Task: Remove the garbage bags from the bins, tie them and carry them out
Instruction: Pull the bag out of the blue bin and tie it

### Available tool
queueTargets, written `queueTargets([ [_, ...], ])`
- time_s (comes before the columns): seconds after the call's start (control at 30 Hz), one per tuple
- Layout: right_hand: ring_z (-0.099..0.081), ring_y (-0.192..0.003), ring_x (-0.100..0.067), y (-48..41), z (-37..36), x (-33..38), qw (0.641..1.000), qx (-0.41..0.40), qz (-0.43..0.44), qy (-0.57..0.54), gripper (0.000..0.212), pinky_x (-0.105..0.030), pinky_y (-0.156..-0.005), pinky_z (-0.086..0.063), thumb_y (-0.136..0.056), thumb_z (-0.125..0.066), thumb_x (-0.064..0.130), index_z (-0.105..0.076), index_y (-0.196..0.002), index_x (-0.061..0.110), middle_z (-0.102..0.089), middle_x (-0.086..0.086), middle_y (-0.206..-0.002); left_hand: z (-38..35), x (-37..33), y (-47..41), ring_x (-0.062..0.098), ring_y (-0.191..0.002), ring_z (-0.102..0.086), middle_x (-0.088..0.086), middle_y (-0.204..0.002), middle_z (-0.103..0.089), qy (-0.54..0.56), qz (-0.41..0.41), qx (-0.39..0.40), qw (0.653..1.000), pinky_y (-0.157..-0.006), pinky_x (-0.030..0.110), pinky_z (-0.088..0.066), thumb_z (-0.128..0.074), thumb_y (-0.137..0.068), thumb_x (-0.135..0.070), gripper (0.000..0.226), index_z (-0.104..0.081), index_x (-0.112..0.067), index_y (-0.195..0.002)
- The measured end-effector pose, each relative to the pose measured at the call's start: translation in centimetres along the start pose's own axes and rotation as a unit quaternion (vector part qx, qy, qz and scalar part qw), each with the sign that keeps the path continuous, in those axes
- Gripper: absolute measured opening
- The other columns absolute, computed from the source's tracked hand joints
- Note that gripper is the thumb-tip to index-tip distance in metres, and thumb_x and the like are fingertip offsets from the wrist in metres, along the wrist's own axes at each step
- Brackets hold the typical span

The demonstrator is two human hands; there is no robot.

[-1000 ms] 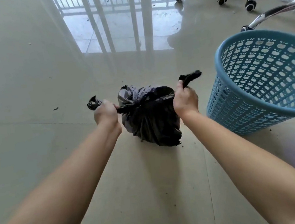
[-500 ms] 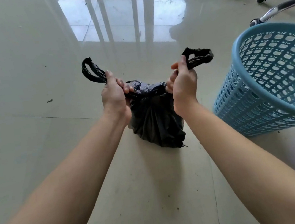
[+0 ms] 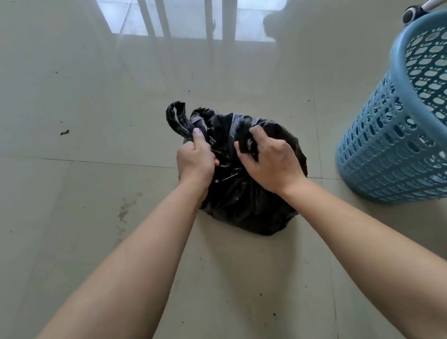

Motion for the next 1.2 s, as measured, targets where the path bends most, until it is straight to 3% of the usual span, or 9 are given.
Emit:
queueTargets([
  [0.2, -0.063, -0.093, -0.046, 0.1, -3.9, -3.5, 0.977, 0.150, -0.146, 0.039, 0.030, -0.043, -0.071, -0.041, -0.098, -0.051, 0.036, -0.050, -0.113, 0.010, -0.069, -0.025, -0.101, -1.2, 0.6, 0.0, 0.010, -0.040, -0.053, -0.003, -0.045, -0.049, -0.010, -0.024, 0.019, 0.999, -0.063, 0.029, -0.048, -0.038, -0.107, -0.040, 0.056, -0.046, -0.015, -0.057],
  [0.37, -0.063, -0.104, -0.034, -0.7, -0.8, -6.8, 0.934, 0.026, -0.328, -0.141, 0.047, -0.030, -0.079, -0.037, -0.107, -0.032, 0.043, -0.066, -0.103, 0.012, -0.070, -0.010, -0.100, 0.2, 1.5, 0.0, 0.009, -0.030, -0.045, -0.008, -0.034, -0.040, 0.026, 0.016, -0.006, 1.000, -0.065, 0.038, -0.049, -0.038, -0.106, -0.038, 0.055, -0.037, -0.017, -0.055],
  [0.5, -0.062, -0.094, -0.025, -1.1, 1.1, -4.9, 0.941, -0.017, -0.296, -0.165, 0.046, -0.028, -0.079, -0.037, -0.108, -0.030, 0.040, -0.065, -0.092, 0.015, -0.063, 0.000, -0.088, 2.0, -0.3, 0.2, 0.010, -0.030, -0.045, -0.009, -0.036, -0.041, 0.072, 0.036, -0.049, 0.996, -0.060, 0.032, -0.043, -0.038, -0.106, -0.034, 0.053, -0.040, -0.017, -0.056],
  [0.6, -0.056, -0.088, -0.016, -1.6, 3.8, -4.1, 0.932, -0.054, -0.290, -0.210, 0.038, -0.026, -0.079, -0.036, -0.107, -0.037, 0.040, -0.065, -0.097, 0.015, -0.062, 0.007, -0.088, 2.1, -6.4, 2.0, 0.012, -0.039, -0.051, -0.005, -0.043, -0.046, 0.033, -0.102, -0.034, 0.994, -0.057, 0.030, -0.045, -0.037, -0.106, -0.037, 0.057, -0.042, -0.017, -0.053],
  [0.7, -0.049, -0.065, -0.016, -2.7, 6.4, -2.7, 0.896, -0.069, -0.267, -0.348, 0.010, -0.038, -0.070, -0.036, -0.093, -0.048, 0.034, -0.057, -0.092, 0.028, -0.051, 0.017, -0.063, 1.2, -13.5, 5.7, 0.016, -0.047, -0.048, -0.008, -0.043, -0.044, 0.075, -0.229, 0.027, 0.970, -0.060, 0.032, -0.045, -0.036, -0.105, -0.037, 0.054, -0.042, -0.018, -0.054],
  [0.83, -0.038, -0.053, -0.012, -3.5, 11.1, 0.0, 0.850, -0.087, -0.189, -0.485, 0.032, -0.029, -0.052, -0.032, -0.085, -0.038, 0.013, -0.059, -0.109, 0.018, -0.042, 0.009, -0.058, 0.6, -17.0, 9.3, 0.019, -0.051, -0.035, -0.006, -0.047, -0.033, 0.211, -0.230, 0.126, 0.942, -0.064, 0.038, -0.048, -0.031, -0.087, -0.027, 0.031, -0.046, -0.015, -0.062],
  [1.0, -0.060, -0.059, -0.013, -4.0, 14.6, 0.8, 0.912, -0.098, -0.122, -0.380, 0.025, -0.031, -0.061, -0.052, -0.107, -0.038, 0.020, -0.056, -0.124, 0.020, -0.060, 0.001, -0.069, -0.6, -16.3, 8.8, 0.015, -0.046, -0.040, -0.002, -0.052, -0.038, 0.157, -0.165, 0.172, 0.958, -0.051, 0.034, -0.052, -0.032, -0.105, -0.015, 0.033, -0.052, -0.007, -0.080],
  [1.1, -0.067, -0.070, -0.024, -3.4, 12.2, 0.7, 0.982, 0.019, -0.086, -0.168, 0.029, -0.042, -0.071, -0.054, -0.105, -0.041, 0.026, -0.060, -0.126, 0.022, -0.065, -0.001, -0.071, -1.7, -13.0, 8.5, 0.015, -0.047, -0.050, 0.003, -0.066, -0.051, 0.075, -0.097, 0.202, 0.972, -0.062, 0.041, -0.056, -0.045, -0.107, -0.016, 0.022, -0.059, -0.005, -0.095],
  [1.2, -0.061, -0.084, -0.036, -2.0, 9.6, 0.1, 0.987, 0.139, -0.067, -0.037, 0.026, -0.039, -0.067, -0.041, -0.102, -0.041, 0.021, -0.060, -0.120, 0.021, -0.064, -0.008, -0.081, -1.6, -11.8, 8.6, 0.015, -0.054, -0.056, 0.004, -0.069, -0.052, 0.076, -0.088, 0.213, 0.970, -0.080, 0.044, -0.052, -0.056, -0.099, -0.004, 0.012, -0.061, -0.007, -0.109],
])
Point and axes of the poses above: each hand's wrist, its own y-axis away from the middle knuckle, its own z-axis out of the back of the hand, x = y × z, the point moved 9 cm from there along -y, towards the middle knuckle
